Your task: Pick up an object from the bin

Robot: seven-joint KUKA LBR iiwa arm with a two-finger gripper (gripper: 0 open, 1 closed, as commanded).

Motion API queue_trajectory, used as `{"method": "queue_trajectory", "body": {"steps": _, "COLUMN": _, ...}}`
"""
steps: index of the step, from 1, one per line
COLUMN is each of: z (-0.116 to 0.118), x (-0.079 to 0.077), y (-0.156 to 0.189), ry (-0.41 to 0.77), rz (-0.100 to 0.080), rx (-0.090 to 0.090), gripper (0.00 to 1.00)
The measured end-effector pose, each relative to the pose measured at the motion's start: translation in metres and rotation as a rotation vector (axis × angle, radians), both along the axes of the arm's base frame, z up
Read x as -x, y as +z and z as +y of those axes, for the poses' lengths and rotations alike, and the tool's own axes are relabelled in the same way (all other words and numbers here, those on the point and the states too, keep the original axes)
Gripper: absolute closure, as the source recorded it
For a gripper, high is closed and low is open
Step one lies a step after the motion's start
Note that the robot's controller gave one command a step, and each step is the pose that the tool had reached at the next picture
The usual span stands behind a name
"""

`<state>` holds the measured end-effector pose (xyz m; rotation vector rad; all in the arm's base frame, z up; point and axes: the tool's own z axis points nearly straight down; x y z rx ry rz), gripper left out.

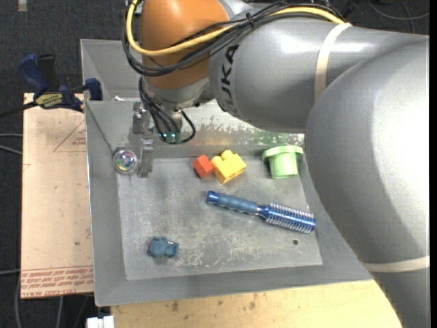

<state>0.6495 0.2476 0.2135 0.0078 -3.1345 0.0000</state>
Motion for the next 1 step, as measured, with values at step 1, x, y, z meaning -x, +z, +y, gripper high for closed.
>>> {"method": "queue_trajectory", "body": {"steps": 1, "z": -0.0049, "x": 0.1111, "y": -0.0671, "ry": -0.073, "rz": 0.003, "rx": 0.003, "gripper": 0.0}}
